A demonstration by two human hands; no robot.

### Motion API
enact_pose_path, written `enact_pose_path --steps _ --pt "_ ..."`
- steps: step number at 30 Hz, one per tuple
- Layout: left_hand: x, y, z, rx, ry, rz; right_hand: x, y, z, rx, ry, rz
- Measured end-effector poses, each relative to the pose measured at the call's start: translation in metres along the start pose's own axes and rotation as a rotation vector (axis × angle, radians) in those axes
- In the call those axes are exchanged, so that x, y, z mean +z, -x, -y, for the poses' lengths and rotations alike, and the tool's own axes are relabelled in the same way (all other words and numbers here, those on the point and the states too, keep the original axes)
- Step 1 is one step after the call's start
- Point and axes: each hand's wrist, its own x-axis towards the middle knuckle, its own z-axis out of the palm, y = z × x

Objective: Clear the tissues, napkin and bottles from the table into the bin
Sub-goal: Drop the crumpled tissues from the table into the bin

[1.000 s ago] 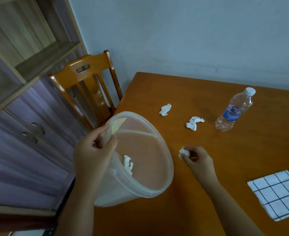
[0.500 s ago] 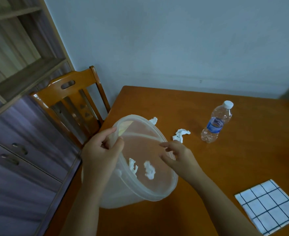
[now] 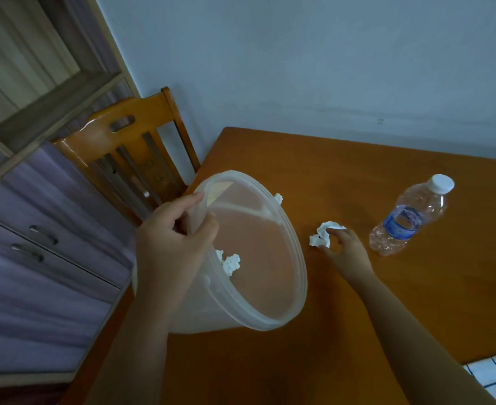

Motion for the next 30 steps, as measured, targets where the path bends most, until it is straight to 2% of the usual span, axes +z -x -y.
enact_pose_path --steps 6,11,21,30 --pt "0.003 -0.018 0.004 0.027 0.0 -0.001 0.019 -0.03 -0.028 0.127 0.129 0.136" --pt "0.003 -0.026 0.012 -0.003 0.008 -0.01 0.031 -0.033 -0.032 0.159 0.211 0.183" --pt "-0.01 -0.025 0.023 -0.022 0.044 -0.021 0.052 0.01 -0.024 0.169 0.138 0.124" --pt "-0.035 -0.016 0.035 -0.092 0.086 0.014 0.062 0.063 -0.003 0.285 -0.003 0.015"
